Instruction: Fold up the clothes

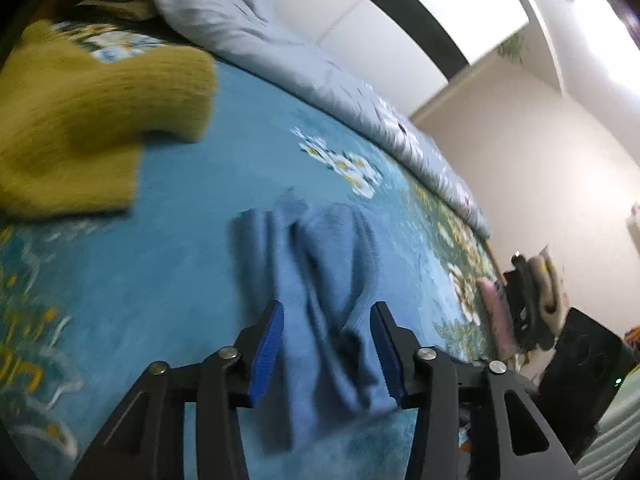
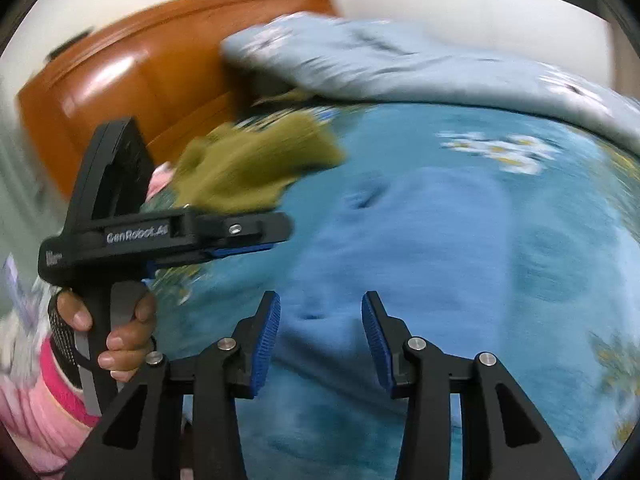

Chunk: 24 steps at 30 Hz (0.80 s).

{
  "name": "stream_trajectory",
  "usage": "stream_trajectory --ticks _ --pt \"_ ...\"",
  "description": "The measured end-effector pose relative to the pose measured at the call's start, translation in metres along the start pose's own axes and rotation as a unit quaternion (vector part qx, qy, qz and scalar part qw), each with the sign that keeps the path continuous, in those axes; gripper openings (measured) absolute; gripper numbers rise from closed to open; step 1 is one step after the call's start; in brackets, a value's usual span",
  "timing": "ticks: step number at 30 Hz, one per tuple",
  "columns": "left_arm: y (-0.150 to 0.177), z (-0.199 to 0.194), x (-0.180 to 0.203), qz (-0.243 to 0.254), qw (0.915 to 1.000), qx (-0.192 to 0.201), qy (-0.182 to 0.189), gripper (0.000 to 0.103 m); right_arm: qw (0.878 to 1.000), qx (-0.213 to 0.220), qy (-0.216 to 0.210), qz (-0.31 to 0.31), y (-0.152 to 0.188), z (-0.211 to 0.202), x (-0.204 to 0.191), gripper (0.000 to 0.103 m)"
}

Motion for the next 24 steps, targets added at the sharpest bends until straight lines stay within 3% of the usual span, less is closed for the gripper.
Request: stream_trajectory --ticks 6,11,13,16,21,24 --pt "0.011 0.046 0.015 0.001 0.9980 -0.062 -0.005 0.051 0.994 0.015 0.047 0.097 0.016 -0.031 0.059 0.044" --pt "0.014 0.059 0.017 0.000 0.9974 -0.071 -0.010 0.046 0.989 0.006 0.054 0.139 0.036 -0.036 0.080 0.044" --pt "0.016 0.061 0.016 0.001 0.9975 -0.070 -0.011 0.029 0.987 0.006 0.053 0.150 0.041 -0.036 0.082 0.044" --pt "0.018 0.057 0.018 -0.003 0.9981 -0.061 -0.002 0.013 0.986 0.005 0.052 0.161 0.044 -0.036 0.087 0.044" --pt "0.011 0.019 0.034 0.010 0.9990 -0.015 0.042 0.011 0.984 0.011 0.056 0.168 0.048 -0.043 0.093 0.044" --pt "0.011 -0.001 0.029 0.025 0.9991 0.009 0.032 0.011 0.983 0.016 0.058 0.173 0.050 -0.048 0.097 0.044"
Point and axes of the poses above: each gripper's, at about its wrist camera, not at the fingertips, and z roughly the way its jaws point, x to its right, y to its underside, the point moved 6 cm from there along z, roughly the way its jaws point, and after that the axes turned 12 degrees about -z, right-handed, at the moved point
